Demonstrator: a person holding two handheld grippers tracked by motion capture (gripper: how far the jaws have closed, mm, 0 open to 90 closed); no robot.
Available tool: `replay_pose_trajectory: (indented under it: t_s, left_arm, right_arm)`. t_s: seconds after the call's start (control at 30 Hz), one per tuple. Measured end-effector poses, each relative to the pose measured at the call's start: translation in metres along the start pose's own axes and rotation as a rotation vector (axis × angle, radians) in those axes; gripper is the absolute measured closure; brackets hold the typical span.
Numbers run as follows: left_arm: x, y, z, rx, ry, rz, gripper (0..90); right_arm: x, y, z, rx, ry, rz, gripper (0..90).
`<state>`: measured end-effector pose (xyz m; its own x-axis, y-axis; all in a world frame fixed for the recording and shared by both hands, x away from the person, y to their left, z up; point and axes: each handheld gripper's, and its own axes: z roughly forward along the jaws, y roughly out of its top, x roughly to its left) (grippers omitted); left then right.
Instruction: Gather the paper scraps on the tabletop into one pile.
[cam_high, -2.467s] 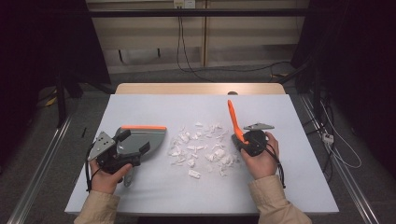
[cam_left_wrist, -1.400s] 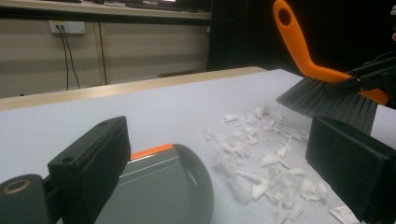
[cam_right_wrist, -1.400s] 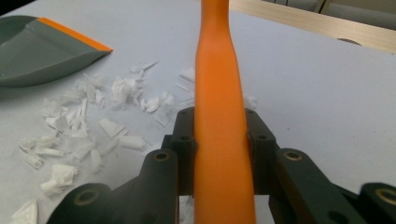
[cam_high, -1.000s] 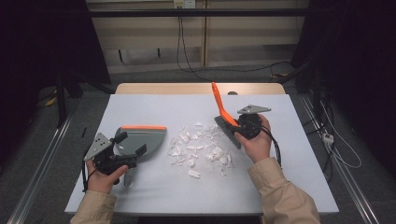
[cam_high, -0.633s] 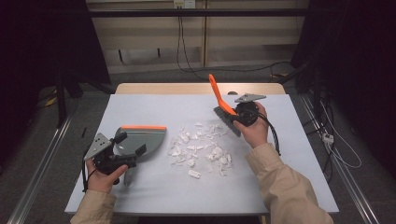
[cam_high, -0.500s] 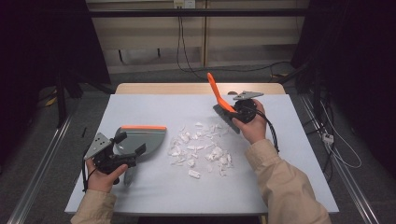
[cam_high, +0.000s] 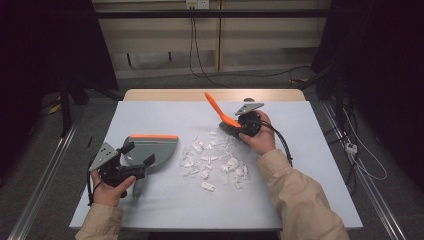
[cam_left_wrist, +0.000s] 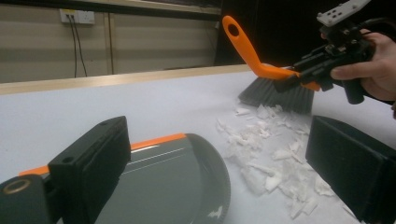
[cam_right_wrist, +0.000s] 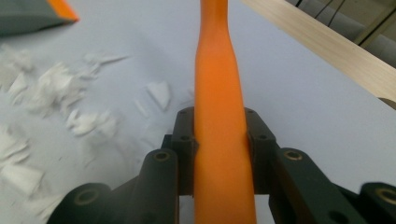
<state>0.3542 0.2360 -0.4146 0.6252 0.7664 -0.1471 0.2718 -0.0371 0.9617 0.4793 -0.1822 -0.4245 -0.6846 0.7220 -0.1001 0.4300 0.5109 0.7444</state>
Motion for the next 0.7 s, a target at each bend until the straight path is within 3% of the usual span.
replay_pose_trajectory:
  t_s: [0.23, 0.43, 0.57, 0.7]
  left_arm:
    - [0.000, -0.001, 0.000, 0.012, 0.008, 0.013, 6.5]
    - [-0.001, -0.001, 0.000, 0.013, 0.009, 0.020, 7.2]
    - [-0.002, -0.002, 0.001, 0.018, 0.011, 0.017, 7.2]
    - [-0.002, -0.003, 0.002, 0.018, 0.011, 0.015, 7.2]
  right_arm:
    - [0.019, -0.007, -0.015, 0.019, 0.090, -0.086, 71.4]
    - [0.030, -0.012, -0.032, 0.008, 0.201, -0.079, 71.5]
    - [0.025, -0.008, -0.044, -0.061, 0.207, -0.049, 71.5]
    - [0.013, -0.003, -0.040, -0.079, 0.185, -0.019, 71.5]
